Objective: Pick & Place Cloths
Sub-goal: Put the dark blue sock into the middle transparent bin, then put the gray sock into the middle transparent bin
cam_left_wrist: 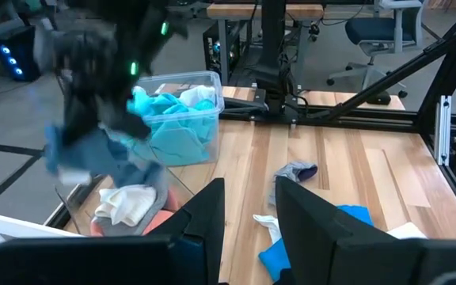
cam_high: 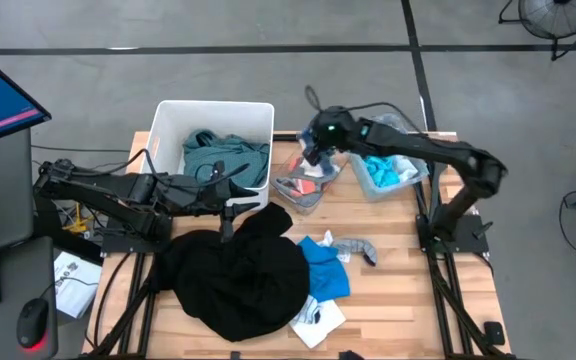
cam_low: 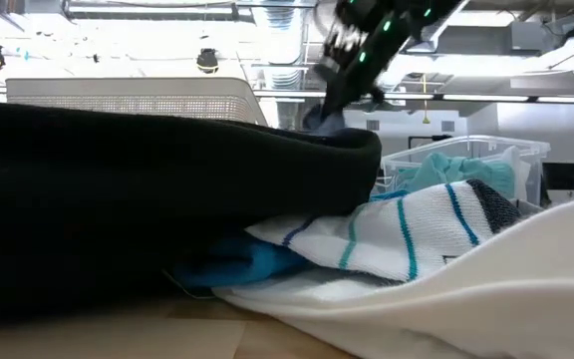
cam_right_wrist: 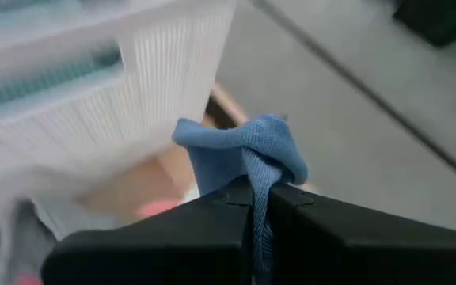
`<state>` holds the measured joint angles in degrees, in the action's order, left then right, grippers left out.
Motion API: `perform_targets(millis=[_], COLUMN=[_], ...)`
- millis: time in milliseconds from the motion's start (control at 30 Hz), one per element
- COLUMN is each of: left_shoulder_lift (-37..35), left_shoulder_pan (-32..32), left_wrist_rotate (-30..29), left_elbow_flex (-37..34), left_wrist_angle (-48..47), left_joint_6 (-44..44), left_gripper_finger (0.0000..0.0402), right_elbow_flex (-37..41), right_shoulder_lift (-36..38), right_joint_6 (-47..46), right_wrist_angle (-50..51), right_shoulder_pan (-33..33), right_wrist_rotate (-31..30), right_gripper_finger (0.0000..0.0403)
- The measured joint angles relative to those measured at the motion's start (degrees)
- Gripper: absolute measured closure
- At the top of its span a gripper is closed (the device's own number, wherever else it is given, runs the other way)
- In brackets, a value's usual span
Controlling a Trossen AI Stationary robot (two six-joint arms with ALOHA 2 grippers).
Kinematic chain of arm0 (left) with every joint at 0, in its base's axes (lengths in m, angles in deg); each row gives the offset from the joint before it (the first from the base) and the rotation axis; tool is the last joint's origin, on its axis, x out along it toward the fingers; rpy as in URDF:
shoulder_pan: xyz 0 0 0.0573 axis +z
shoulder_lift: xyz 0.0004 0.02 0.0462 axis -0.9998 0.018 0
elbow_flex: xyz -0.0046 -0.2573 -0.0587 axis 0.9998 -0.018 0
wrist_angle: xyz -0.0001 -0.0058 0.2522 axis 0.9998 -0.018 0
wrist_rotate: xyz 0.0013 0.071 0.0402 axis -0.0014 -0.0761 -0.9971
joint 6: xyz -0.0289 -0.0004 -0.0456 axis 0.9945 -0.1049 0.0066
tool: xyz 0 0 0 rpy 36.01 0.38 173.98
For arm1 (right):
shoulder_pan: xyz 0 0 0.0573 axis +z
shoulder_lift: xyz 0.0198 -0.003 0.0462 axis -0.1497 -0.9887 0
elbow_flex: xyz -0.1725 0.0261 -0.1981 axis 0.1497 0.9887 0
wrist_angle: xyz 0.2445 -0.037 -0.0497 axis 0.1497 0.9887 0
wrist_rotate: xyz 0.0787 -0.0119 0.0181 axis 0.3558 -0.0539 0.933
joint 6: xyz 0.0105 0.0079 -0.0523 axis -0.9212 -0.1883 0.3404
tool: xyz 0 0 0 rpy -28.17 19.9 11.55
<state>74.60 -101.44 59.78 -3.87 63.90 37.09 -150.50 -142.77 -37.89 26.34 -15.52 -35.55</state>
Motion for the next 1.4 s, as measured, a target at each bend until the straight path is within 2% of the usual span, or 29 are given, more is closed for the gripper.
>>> perform_targets(millis=[300, 500, 633, 733, 867, 967, 1033, 1133, 1233, 1400], left_shoulder_lift=[0.0, 0.0, 0.0, 0.0, 0.0, 0.0, 0.0, 0.0, 0.0, 0.0], left_shoulder_pan=[0.0, 0.0, 0.0, 0.0, 0.0, 0.0, 0.0, 0.0, 0.0, 0.0], left_wrist_rotate=[0.2, 0.3, 0.4, 0.4, 0.4, 0.4, 0.4, 0.4, 0.4, 0.4], left_elbow_flex=[0.0, 0.0, 0.0, 0.0, 0.0, 0.0, 0.0, 0.0, 0.0, 0.0], left_wrist_angle=[-0.1, -0.1, -0.1, 0.0, 0.0, 0.0, 0.0, 0.0, 0.0, 0.0], left_joint_6=[2.6, 2.6, 2.6, 2.6, 2.6, 2.5, 2.5, 2.5, 2.5, 2.4], left_gripper_finger=[0.0303, 0.0303, 0.0303, 0.0303, 0.0303, 0.0303, 0.0303, 0.0303, 0.0303, 0.0303], right_elbow_flex=[0.1, 0.1, 0.1, -0.5, -2.9, -4.9, -5.0, -5.1, -4.1, 4.2], right_shoulder_lift=[-11.4, -14.0, -12.9, -10.3, -5.2, 0.0, 3.5, 8.3, 11.3, 14.2], right_joint_6=[-1.2, -2.1, 0.0, 1.9, 3.5, 1.4, -0.7, -5.0, -9.7, -19.5], right_wrist_angle=[4.6, 8.9, 13.1, 15.9, 21.3, 25.0, 28.0, 33.0, 37.7, 36.0], right_shoulder_pan=[-0.3, -0.8, -0.6, -0.5, 0.1, 1.1, 2.7, 7.2, 14.4, 27.6], right_wrist_rotate=[4.8, 4.7, 4.8, 5.0, 6.2, 8.3, 11.4, 15.3, 15.7, 15.3], right_gripper_finger=[0.0403, 0.0386, 0.0336, 0.0284, 0.0204, 0.0154, 0.0135, 0.0127, 0.0127, 0.0128])
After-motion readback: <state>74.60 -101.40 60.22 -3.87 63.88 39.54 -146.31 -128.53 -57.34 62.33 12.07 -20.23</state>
